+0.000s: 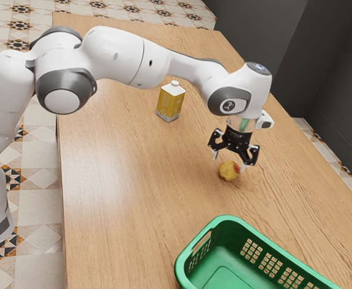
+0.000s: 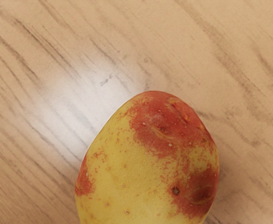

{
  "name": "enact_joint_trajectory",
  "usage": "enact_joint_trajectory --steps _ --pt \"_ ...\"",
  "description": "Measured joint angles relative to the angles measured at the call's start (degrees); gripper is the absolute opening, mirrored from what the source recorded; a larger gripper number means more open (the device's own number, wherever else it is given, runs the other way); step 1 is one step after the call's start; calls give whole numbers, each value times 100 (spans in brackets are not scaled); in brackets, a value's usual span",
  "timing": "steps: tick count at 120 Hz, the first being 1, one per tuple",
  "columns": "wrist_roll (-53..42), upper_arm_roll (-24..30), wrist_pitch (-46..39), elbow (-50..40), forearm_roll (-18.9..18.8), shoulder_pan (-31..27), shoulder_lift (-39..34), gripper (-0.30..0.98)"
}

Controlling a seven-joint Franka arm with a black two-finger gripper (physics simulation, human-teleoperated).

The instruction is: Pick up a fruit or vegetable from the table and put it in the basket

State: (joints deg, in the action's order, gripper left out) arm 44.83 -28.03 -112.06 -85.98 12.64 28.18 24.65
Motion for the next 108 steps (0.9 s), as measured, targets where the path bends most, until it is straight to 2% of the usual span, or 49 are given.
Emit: enact_joint_trajectory --steps 76,93,108 --pt "-113 26 -441 -156 -15 2 228 68" --pt "-184 74 -481 -158 -409 5 215 42" --pt "-234 94 -496 -157 -761 6 211 35"
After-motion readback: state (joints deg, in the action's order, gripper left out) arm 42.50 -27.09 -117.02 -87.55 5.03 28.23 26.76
